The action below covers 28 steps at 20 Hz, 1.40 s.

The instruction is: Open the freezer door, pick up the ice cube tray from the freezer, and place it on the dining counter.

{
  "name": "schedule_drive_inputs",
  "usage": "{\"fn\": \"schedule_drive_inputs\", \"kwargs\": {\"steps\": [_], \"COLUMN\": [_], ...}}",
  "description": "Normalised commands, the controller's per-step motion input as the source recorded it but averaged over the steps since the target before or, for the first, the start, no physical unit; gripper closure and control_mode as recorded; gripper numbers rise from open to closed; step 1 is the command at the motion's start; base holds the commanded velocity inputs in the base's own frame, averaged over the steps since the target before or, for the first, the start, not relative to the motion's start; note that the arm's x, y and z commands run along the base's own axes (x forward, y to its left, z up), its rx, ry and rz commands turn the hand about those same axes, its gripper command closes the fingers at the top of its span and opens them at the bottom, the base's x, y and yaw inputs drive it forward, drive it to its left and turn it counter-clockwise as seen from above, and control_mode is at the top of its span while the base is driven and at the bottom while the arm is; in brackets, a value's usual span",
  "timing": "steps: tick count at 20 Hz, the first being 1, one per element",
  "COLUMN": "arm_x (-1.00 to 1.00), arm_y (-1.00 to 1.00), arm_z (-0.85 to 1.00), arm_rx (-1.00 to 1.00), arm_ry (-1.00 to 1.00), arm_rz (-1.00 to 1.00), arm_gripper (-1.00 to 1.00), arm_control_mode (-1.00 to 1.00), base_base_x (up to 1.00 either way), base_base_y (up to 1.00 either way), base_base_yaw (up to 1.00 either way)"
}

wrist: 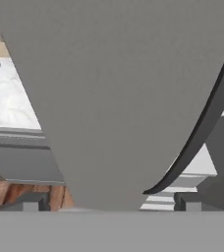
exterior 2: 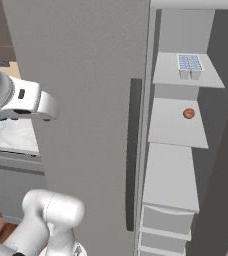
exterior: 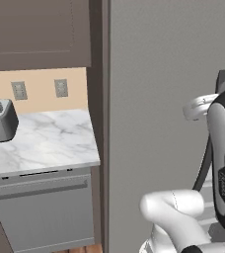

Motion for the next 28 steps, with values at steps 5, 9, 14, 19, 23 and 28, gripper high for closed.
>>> {"fn": "schedule_drive_inputs", "kwargs": {"steps": [5, 9, 14, 19, 23, 28], "arm_x": [0.00, 0.00, 0.00, 0.00, 0.00, 0.00], "arm_y": [0.10, -0.01, 0.00, -0.09, 0.00, 0.00], "arm_z": [-0.02, -0.23, -0.35, -0.17, 0.00, 0.00], "arm_rx": [0.00, 0.09, 0.11, 0.05, 0.00, 0.00], "arm_ry": [0.00, 0.00, -0.02, -0.03, 0.00, 0.00], "arm_rz": [0.00, 0.00, 0.00, 0.00, 0.00, 0.00], "arm_gripper": [-1.00, -1.00, -1.00, -1.00, -1.00, -1.00], "arm_control_mode": [-1.00, -1.00, -1.00, 1.00, 1.00, 1.00], "base_base_x": [0.00, 0.00, 0.00, -0.07, -0.12, 0.01], "base_base_y": [0.00, 0.00, 0.00, -0.23, -0.90, -0.97], "base_base_yaw": [0.00, 0.00, 0.00, 0.00, 0.00, -0.01]}}
